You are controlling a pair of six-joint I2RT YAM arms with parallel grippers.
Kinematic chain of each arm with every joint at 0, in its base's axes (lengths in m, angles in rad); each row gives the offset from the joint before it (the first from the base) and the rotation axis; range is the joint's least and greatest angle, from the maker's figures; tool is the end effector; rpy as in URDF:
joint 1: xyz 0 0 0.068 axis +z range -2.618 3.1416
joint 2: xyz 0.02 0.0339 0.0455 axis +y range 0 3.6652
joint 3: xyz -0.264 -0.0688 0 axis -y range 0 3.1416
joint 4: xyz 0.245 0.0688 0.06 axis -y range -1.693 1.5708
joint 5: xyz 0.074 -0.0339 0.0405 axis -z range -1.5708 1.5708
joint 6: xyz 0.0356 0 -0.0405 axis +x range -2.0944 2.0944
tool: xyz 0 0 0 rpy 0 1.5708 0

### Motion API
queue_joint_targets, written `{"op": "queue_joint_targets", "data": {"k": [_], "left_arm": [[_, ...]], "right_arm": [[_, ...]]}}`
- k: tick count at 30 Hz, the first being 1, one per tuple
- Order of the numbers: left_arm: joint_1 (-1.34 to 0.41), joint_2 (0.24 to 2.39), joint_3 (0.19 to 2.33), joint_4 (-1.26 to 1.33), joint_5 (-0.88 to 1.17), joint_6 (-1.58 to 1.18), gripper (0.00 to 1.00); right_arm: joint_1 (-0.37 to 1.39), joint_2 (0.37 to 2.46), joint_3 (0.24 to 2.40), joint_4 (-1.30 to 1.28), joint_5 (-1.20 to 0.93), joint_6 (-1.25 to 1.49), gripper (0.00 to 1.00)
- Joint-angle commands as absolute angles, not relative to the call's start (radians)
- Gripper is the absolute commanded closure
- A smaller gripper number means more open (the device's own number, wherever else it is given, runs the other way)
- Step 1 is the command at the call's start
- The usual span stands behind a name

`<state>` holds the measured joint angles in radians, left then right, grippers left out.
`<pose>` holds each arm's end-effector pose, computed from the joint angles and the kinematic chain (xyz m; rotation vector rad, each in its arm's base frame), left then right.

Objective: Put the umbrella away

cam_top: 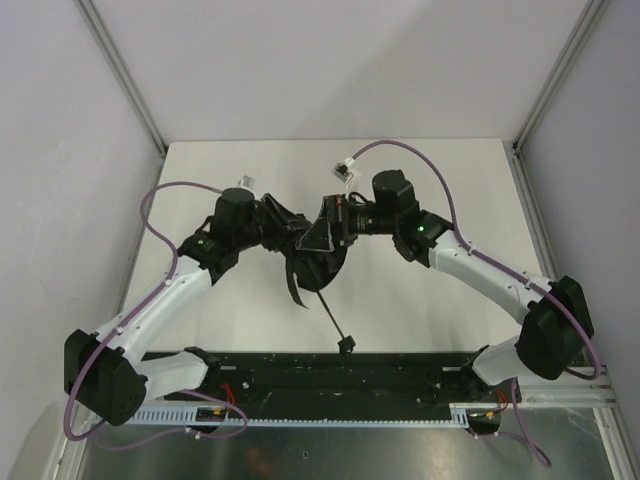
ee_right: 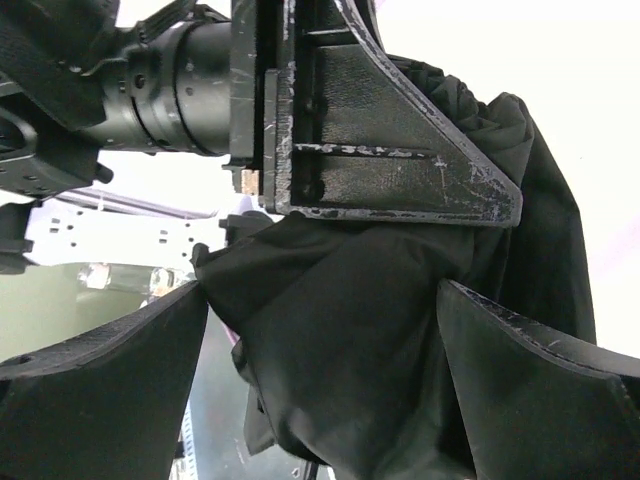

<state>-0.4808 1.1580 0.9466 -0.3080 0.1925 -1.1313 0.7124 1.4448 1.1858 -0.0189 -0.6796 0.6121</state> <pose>0.2281 -0.1267 0.3085 -0.6133 2.2222 -1.1174 0.2403 0.2371 0.3428 -0.6374 1.9841 1.4956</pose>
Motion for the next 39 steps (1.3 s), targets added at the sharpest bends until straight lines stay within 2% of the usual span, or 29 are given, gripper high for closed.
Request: {"op": "queue_joint_targets", "data": {"k": [1,8,17,27,31,35,38,39], "left_arm": [[-0.483,1.114,1.006,-0.219,0.226,-1.129,1.0],[-0.496,1.107,1.0,-0.217,0.206,-1.144,1.0],[-0.497,1.102,0.951,-0.217,0.157,-1.241,1.0],[-0.499,1.095,0.935,-0.227,0.173,-1.308,1.0],[-0.505,1.086,0.928,-0.227,0.177,-1.305,1.0],[-0.511,1.077,0.925,-0.227,0.181,-1.308,1.0],[-0.512,1.072,0.927,-0.228,0.183,-1.304,1.0],[-0.512,1.071,0.925,-0.228,0.182,-1.302,1.0]], "right_arm": [[0.762,1.479,1.233,-0.053,-0.585,0.568,0.01],[0.855,1.53,1.304,-0.192,-0.425,0.467,0.06],[0.941,1.466,1.325,-0.245,-0.254,0.346,0.02],[1.068,1.585,1.439,-0.369,0.071,0.148,0.12],[1.072,1.649,1.487,-0.414,0.103,0.103,0.28],[1.077,1.681,1.505,-0.42,0.122,0.078,0.53],[1.079,1.683,1.508,-0.418,0.139,0.07,0.88],[1.078,1.675,1.504,-0.411,0.136,0.07,0.94]]}}
